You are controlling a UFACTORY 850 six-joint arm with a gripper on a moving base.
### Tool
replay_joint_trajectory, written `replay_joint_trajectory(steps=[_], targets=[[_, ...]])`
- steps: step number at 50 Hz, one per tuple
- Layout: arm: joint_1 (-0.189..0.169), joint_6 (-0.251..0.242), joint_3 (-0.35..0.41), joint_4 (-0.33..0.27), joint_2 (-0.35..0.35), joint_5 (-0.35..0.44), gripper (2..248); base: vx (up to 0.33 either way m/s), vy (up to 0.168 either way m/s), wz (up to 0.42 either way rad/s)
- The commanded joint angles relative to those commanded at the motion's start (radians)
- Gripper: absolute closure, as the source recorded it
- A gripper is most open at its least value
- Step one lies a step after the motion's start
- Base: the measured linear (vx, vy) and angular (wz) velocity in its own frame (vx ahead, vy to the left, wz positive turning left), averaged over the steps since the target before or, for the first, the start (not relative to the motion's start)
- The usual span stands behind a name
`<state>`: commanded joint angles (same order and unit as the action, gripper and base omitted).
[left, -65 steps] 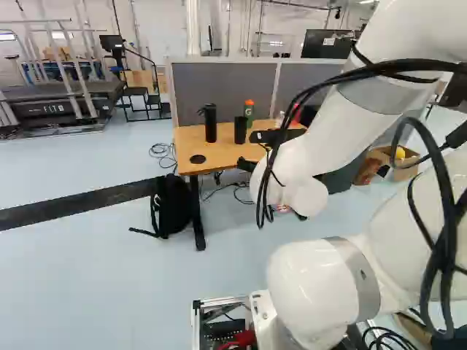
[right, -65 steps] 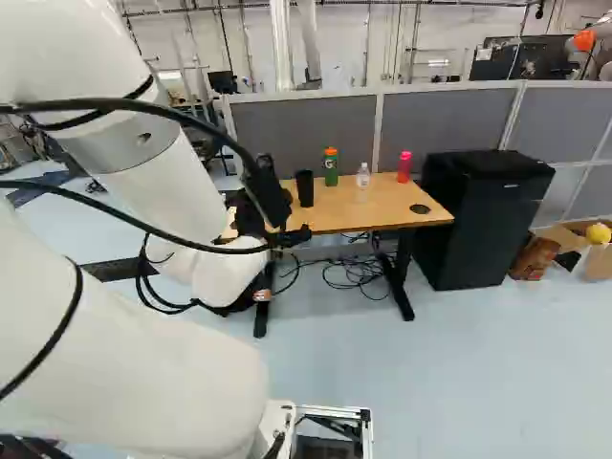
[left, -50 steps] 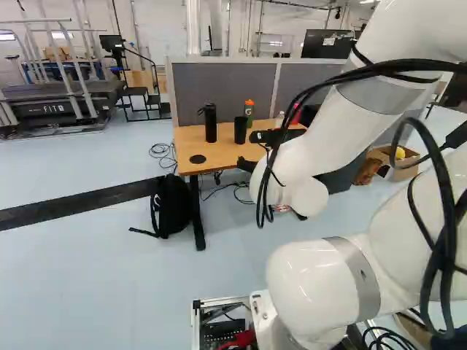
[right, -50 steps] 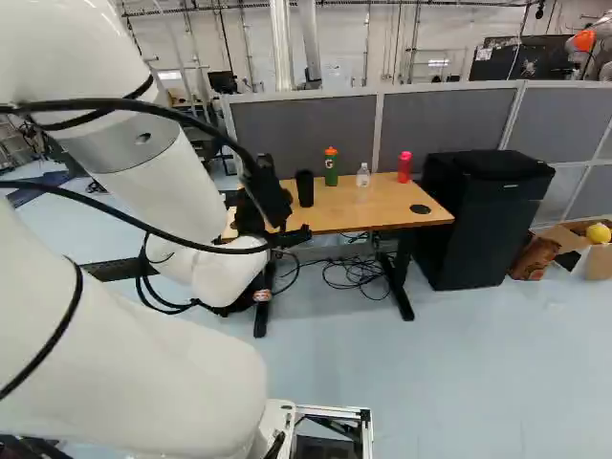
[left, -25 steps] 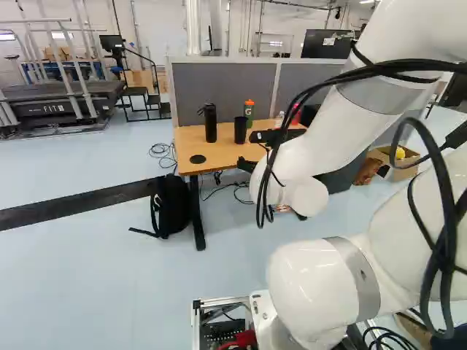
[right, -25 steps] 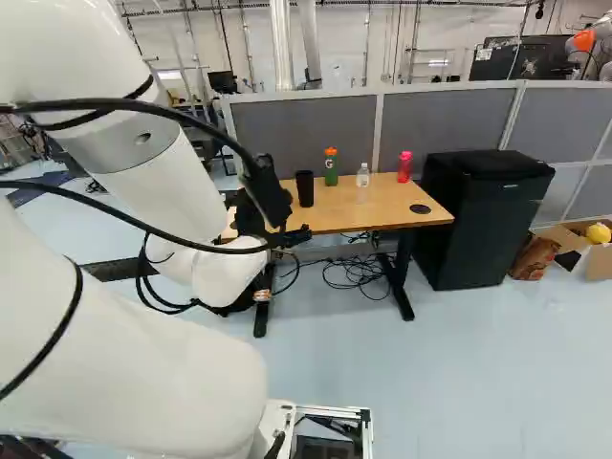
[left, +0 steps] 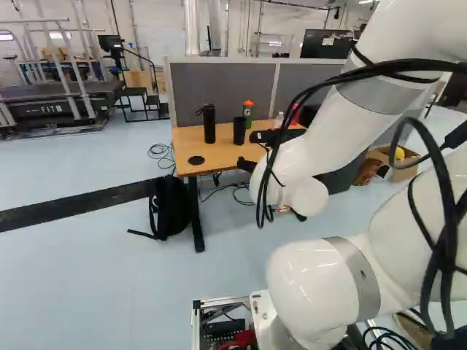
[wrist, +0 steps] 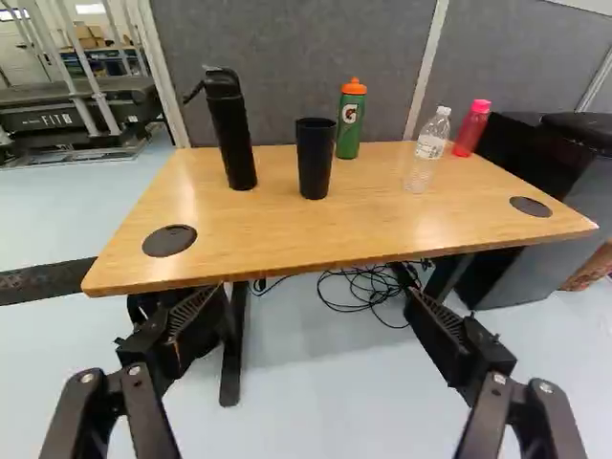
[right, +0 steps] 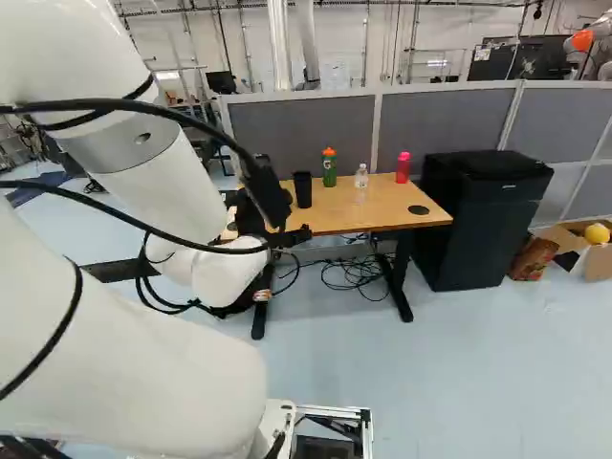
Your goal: Pick up the green bottle from the table
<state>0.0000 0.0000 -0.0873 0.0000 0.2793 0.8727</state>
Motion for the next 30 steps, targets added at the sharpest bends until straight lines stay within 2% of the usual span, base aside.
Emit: replay_joint_trajectory(steps=[16,30], targets=[[0.0,0.0,0.0,0.0,0.0,0.0,3,0.112,-0.06,0.004],[0.0,0.0,0.0,0.0,0.0,0.0,3,0.129,-0.088,0.004]])
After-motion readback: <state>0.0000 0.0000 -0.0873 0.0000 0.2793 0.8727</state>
